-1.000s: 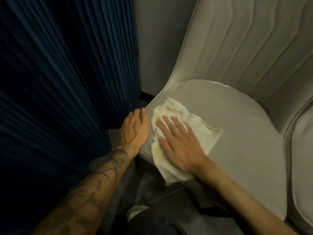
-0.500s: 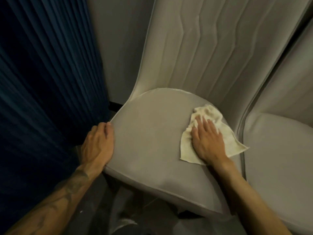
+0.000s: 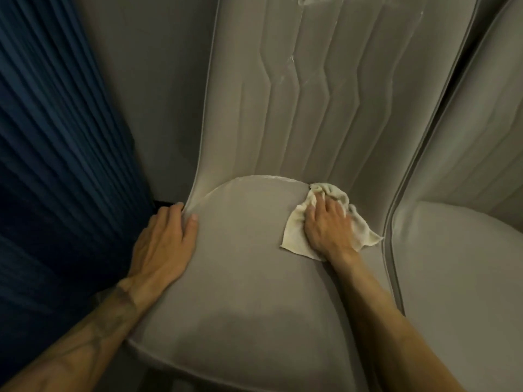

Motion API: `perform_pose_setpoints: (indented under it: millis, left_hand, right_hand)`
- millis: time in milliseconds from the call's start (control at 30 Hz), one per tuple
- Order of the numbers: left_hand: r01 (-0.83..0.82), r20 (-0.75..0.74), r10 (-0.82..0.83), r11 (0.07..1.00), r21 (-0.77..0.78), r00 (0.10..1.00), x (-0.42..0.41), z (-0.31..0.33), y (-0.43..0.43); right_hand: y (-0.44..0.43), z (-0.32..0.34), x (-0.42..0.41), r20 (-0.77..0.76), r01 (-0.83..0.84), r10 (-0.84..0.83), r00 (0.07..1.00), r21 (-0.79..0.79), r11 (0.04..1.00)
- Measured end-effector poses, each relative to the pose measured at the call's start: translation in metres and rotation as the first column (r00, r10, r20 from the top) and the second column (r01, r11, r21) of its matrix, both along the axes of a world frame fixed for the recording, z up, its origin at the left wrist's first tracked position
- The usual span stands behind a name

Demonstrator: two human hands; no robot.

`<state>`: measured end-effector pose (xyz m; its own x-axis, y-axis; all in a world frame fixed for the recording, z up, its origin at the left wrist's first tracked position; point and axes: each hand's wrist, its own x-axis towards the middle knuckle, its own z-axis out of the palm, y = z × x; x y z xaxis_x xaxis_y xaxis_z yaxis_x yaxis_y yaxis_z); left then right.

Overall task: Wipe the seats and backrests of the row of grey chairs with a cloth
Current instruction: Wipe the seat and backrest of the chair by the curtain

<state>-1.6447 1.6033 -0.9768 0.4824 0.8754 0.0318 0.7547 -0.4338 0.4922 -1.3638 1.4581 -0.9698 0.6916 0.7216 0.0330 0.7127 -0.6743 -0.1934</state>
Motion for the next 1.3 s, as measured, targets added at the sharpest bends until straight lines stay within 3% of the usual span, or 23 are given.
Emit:
perform_pose_setpoints:
  millis: [167,267,467,667,733,867,1000,1067,1200,1300]
  left_hand:
    - [0.022,0.017,-0.022,1.0,-0.002,1.0,0.011,-0.009,0.009]
    - [0.024,0.022,-0.023,1.0,-0.006,0.999,0.01,-0.012,0.007]
    - [0.001,0.043,0.001,0.999,-0.032,0.999,0.012,-0.012,0.005]
    - [-0.016,0.045,0.018,0.999,-0.04,0.999,0.013,-0.014,0.008]
    - [-0.012,0.066,0.016,0.999,-0.052,0.998,0.012,-0.015,0.009]
    - [-0.006,0.083,0.01,0.999,-0.045,0.996,0.011,-0.019,0.01]
    - [-0.01,0.073,0.013,0.999,-0.04,0.997,0.013,-0.02,0.012]
    - [-0.01,0.064,0.013,0.999,-0.037,0.998,0.012,-0.022,0.014]
    - [0.0,0.077,0.004,0.999,-0.051,0.997,0.013,-0.022,0.012]
    - [-0.006,0.075,0.009,0.999,-0.038,0.997,0.014,-0.021,0.012]
  right_hand:
    - [0.075,-0.003,-0.009,-0.011,-0.232,0.232,0.973,0.006,0.973]
    - [0.069,-0.007,0.0,-0.063,-0.353,0.355,0.933,0.045,0.935]
    - [0.063,-0.009,0.008,0.072,-0.135,0.132,0.989,0.035,0.99]
    - [0.12,-0.006,-0.043,0.003,-0.441,0.445,0.896,0.13,0.888]
    - [0.1,-0.008,-0.018,0.034,-0.415,0.414,0.91,0.099,0.904]
    - [0.09,-0.009,-0.003,0.008,-0.202,0.203,0.979,0.12,0.972]
    - [0.133,-0.016,-0.064,0.018,-0.442,0.442,0.897,0.097,0.892]
    - [0.125,-0.012,-0.054,0.0,-0.508,0.511,0.859,0.107,0.854]
    - [0.103,-0.012,-0.008,0.03,-0.359,0.358,0.933,0.097,0.928]
    - [0.123,-0.01,-0.05,-0.019,-0.357,0.362,0.932,0.134,0.925]
